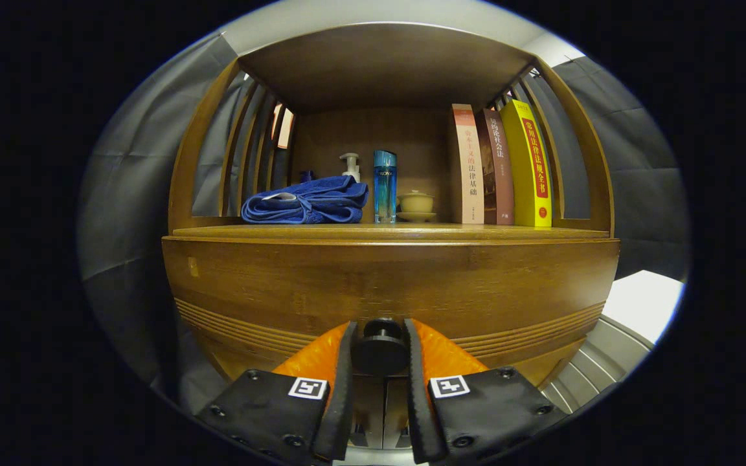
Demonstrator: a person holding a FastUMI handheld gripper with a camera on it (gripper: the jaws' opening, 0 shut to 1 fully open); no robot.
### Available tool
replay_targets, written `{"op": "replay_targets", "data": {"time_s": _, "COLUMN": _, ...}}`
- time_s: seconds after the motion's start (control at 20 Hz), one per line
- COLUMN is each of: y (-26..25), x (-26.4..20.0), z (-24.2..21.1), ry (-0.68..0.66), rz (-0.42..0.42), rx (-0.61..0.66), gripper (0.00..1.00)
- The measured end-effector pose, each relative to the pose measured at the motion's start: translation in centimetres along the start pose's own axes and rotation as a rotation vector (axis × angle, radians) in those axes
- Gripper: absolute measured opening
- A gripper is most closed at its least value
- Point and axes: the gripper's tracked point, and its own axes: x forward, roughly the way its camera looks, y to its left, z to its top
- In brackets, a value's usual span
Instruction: Pull open the drawer, take out the items inside it, and place them on the countertop above the cabinet.
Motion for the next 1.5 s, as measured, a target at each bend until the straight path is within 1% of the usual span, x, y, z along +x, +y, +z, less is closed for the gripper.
{"op": "replay_targets", "data": {"time_s": 0.25, "y": 0.0, "x": -2.5, "z": 0.7, "ry": -0.022, "rz": -0.003, "rx": 0.012, "gripper": 0.44}}
{"op": "replay_targets", "data": {"time_s": 0.8, "y": 0.5, "x": -8.9, "z": 0.8, "ry": 0.001, "rz": 0.0, "rx": 0.05, "gripper": 0.44}}
{"op": "replay_targets", "data": {"time_s": 1.05, "y": 0.5, "x": -11.6, "z": 0.2, "ry": 0.023, "rz": 0.005, "rx": 0.076, "gripper": 0.44}}
{"op": "replay_targets", "data": {"time_s": 1.4, "y": 0.7, "x": -12.0, "z": 0.1, "ry": 0.014, "rz": 0.012, "rx": 0.06, "gripper": 0.44}}
{"op": "replay_targets", "data": {"time_s": 1.5, "y": 0.7, "x": -12.0, "z": 0.2, "ry": 0.007, "rz": 0.015, "rx": 0.057, "gripper": 0.46}}
